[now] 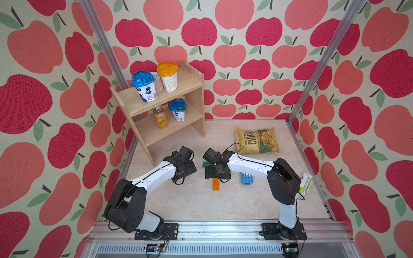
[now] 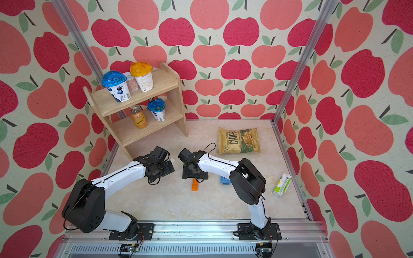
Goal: Assemble a rectangle with lego
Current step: Adjust the lego brick at the center of the board, then move the lego brick at the center of the board.
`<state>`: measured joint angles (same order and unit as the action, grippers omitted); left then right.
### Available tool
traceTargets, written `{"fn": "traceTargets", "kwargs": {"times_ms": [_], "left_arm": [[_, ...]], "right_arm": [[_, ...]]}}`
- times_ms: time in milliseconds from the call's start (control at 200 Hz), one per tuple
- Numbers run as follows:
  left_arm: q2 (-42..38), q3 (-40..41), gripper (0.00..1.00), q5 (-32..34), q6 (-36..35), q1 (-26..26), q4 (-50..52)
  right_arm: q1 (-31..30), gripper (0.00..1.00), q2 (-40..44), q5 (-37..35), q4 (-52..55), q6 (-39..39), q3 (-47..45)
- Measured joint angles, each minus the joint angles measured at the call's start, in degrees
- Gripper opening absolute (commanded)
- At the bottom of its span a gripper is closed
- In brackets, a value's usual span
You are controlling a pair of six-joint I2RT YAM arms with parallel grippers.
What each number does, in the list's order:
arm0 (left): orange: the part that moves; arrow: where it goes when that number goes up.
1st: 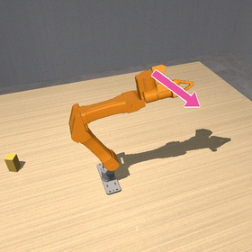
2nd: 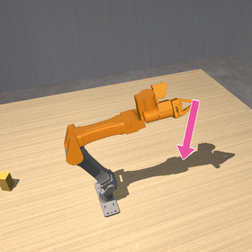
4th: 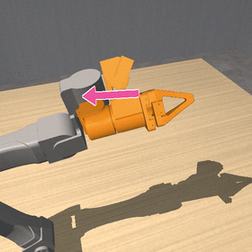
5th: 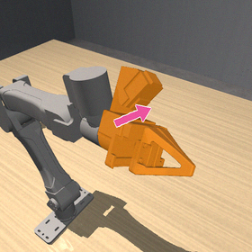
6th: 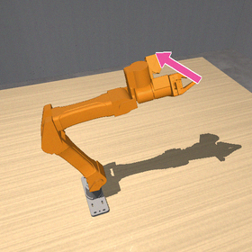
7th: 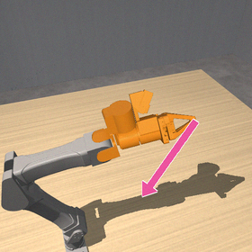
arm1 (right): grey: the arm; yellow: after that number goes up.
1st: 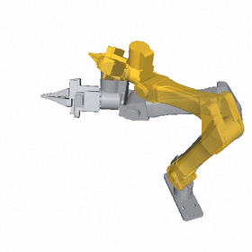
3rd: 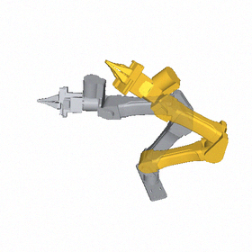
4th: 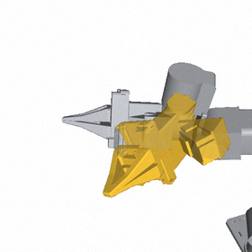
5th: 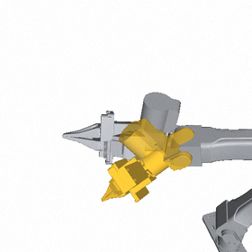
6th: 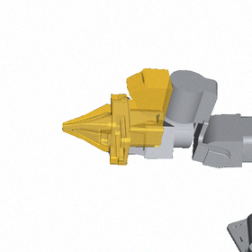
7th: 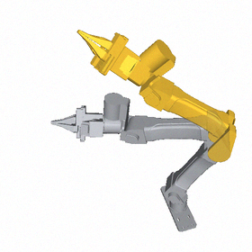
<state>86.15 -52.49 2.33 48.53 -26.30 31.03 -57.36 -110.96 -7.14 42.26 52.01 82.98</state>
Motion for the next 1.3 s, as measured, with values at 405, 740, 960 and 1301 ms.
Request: {"fn": "traceTargets", "kwargs": {"times_ms": [405, 740, 960, 1301], "left_arm": [[14.58, -9.18, 1.00, -1.70, 4.59, 2.73, -3.34], [17.84, -12.72, 0.96, -0.61, 6.10, 3.19, -3.37], [18.73, -13.57, 0.91, -0.17, 6.10, 3.19, -2.91], [23.56, -20.11, 0.95, 2.40, 6.84, 2.51, 1.22]], "right_arm": [[0.28, 1.00, 6.91, -2.67, -1.62, -0.07, -4.96], [0.92, 1.00, 9.94, -4.00, -2.23, -0.02, -7.34], [0.92, 1.00, 9.97, -3.93, -2.91, 0.13, -7.98], [0.92, 1.00, 9.97, -3.37, -4.52, 0.15, -9.18]]}}
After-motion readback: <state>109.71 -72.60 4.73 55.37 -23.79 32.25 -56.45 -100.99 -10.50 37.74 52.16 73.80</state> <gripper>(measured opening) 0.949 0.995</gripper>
